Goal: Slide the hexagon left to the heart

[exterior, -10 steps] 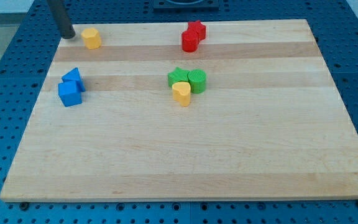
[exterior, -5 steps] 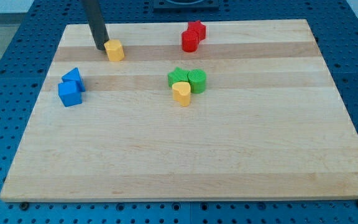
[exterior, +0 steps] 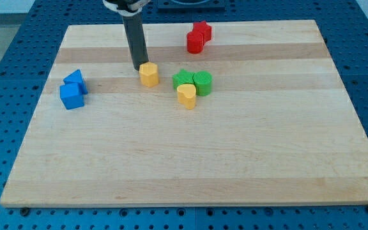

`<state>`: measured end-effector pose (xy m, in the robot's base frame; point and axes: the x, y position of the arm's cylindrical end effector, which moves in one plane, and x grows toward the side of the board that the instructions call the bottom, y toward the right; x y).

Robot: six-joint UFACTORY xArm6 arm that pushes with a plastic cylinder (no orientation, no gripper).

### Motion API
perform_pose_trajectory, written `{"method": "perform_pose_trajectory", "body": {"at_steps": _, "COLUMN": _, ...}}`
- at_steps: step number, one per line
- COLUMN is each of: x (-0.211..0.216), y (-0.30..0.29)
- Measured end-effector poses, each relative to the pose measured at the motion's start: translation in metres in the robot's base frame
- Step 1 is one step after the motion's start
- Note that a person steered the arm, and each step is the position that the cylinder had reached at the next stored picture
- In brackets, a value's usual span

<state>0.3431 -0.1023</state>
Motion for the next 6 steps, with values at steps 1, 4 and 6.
{"method": "perform_pose_trajectory", "body": {"at_steps": 1, "x": 0.011, "y": 0.011}}
{"method": "perform_pose_trajectory", "body": {"at_steps": 4, "x": 0.043, "y": 0.016}}
{"method": "perform_pose_trajectory", "body": {"at_steps": 6, "x": 0.046, "y": 0.020}}
